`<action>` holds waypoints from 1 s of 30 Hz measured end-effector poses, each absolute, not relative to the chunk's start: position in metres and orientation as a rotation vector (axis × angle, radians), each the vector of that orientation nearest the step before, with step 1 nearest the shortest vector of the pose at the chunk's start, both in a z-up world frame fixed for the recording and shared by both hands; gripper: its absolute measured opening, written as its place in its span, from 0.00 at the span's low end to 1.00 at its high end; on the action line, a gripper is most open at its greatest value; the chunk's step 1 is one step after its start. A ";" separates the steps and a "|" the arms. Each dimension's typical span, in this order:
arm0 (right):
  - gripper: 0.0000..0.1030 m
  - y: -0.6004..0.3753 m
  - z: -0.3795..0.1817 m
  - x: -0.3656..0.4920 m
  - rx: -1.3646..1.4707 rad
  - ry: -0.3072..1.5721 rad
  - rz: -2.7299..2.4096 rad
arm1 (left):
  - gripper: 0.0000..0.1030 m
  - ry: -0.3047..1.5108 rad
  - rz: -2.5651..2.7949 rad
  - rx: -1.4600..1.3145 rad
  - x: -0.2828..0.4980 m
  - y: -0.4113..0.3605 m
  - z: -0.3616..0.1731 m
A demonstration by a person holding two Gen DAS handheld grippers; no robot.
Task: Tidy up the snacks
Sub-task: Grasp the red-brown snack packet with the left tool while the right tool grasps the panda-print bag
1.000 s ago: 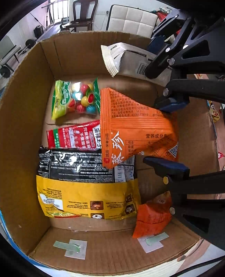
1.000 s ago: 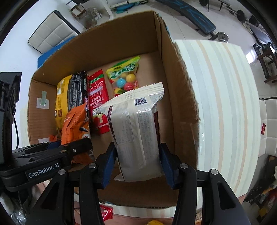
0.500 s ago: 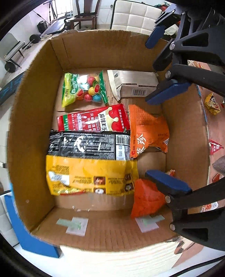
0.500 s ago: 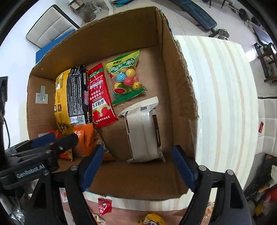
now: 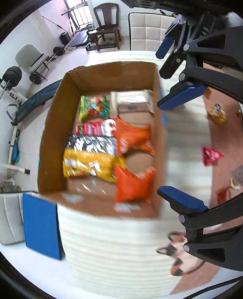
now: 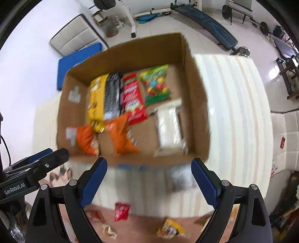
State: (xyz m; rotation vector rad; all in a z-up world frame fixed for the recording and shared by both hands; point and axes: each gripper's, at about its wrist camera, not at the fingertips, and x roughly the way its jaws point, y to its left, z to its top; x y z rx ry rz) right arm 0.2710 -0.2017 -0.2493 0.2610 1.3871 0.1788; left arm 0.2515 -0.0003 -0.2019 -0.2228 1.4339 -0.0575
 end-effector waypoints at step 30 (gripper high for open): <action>0.91 -0.164 -0.361 0.092 0.401 1.666 0.011 | 0.85 1.857 0.253 -0.382 0.040 0.104 -0.429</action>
